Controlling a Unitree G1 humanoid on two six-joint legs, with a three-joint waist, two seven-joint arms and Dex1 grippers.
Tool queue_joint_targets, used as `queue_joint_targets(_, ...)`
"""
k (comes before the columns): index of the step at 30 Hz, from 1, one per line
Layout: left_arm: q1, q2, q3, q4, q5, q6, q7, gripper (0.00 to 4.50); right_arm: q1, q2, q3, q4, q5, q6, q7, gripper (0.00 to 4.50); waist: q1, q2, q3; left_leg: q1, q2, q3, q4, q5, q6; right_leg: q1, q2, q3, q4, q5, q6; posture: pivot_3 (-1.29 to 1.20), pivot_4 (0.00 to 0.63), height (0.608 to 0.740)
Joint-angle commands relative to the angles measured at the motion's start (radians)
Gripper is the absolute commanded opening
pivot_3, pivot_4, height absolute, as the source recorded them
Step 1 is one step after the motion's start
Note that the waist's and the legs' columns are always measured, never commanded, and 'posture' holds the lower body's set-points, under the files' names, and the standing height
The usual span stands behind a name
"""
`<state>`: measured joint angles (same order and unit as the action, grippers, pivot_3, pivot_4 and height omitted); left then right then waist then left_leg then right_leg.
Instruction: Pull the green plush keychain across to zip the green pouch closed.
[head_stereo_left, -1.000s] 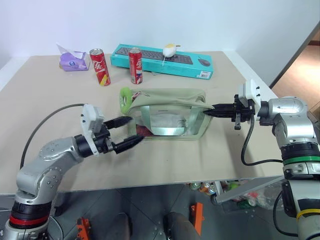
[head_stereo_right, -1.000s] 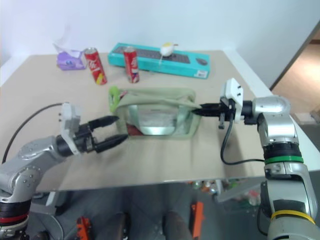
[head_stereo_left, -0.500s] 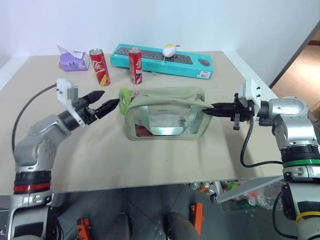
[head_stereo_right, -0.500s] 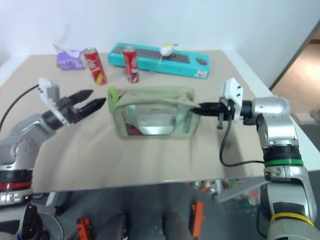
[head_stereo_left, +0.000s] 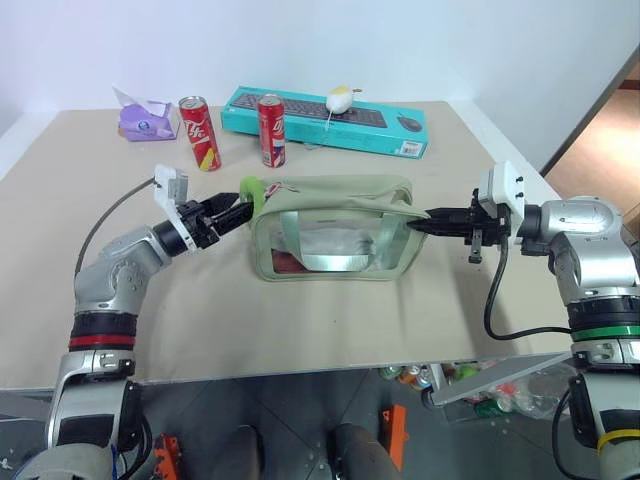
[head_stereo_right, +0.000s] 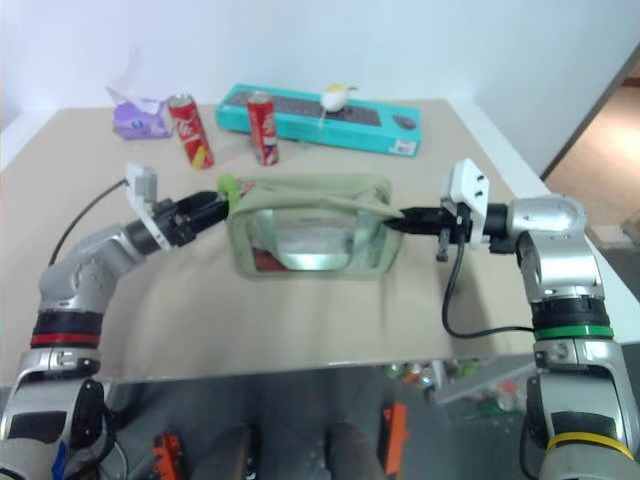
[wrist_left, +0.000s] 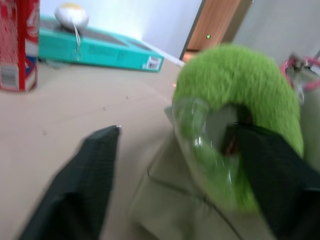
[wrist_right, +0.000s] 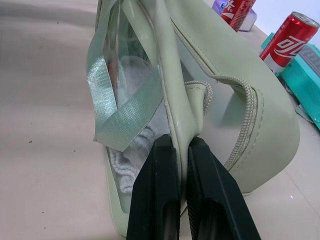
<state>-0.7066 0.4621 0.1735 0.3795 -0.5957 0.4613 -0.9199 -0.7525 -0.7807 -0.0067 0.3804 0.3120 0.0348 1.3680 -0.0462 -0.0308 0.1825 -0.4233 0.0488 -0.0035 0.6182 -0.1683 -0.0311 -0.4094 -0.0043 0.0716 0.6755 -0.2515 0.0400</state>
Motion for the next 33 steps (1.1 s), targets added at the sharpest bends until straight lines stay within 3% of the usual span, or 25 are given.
queue_joint_targets(1, -0.027, -0.010, 0.007, -0.003, 0.013, -0.052, -0.024, 2.00, -0.001, -0.031, -0.040, -0.027, 0.006, -0.004, -0.009, 0.00, 0.000, 0.000, 0.000, 0.000, 0.000, 0.000, 0.000, 0.000, 0.000, 0.000, 0.000, 0.000, 0.000, 0.000, 0.000, 0.00, 0.150, 0.740)
queue_joint_targets(7, -0.035, -0.020, 0.011, 0.000, 0.029, -0.096, -0.045, 0.04, 0.007, -0.033, -0.036, -0.021, 0.001, -0.011, -0.014, 0.00, 0.000, 0.000, 0.000, 0.000, 0.000, 0.000, 0.000, 0.000, 0.000, 0.000, 0.000, 0.000, 0.000, 0.000, 0.000, 0.00, 0.150, 0.740)
queue_joint_targets(20, -0.088, 0.046, 0.058, -0.145, -0.037, -0.038, -0.065, 0.04, 0.000, -0.035, -0.028, 0.002, -0.007, -0.022, -0.017, 0.00, 0.000, 0.000, 0.000, 0.000, 0.000, 0.000, 0.000, 0.000, 0.000, 0.000, 0.000, 0.000, 0.000, -0.001, 0.001, 0.00, 0.150, 0.740)
queue_joint_targets(33, -0.281, -0.058, -0.092, -0.107, 0.082, -0.115, -0.065, 0.04, -0.009, -0.035, -0.026, 0.024, -0.010, -0.037, -0.016, 0.00, 0.000, 0.000, 0.000, 0.000, -0.001, 0.000, 0.000, 0.000, 0.000, 0.000, -0.001, 0.000, 0.000, -0.001, 0.001, 0.00, 0.150, 0.740)
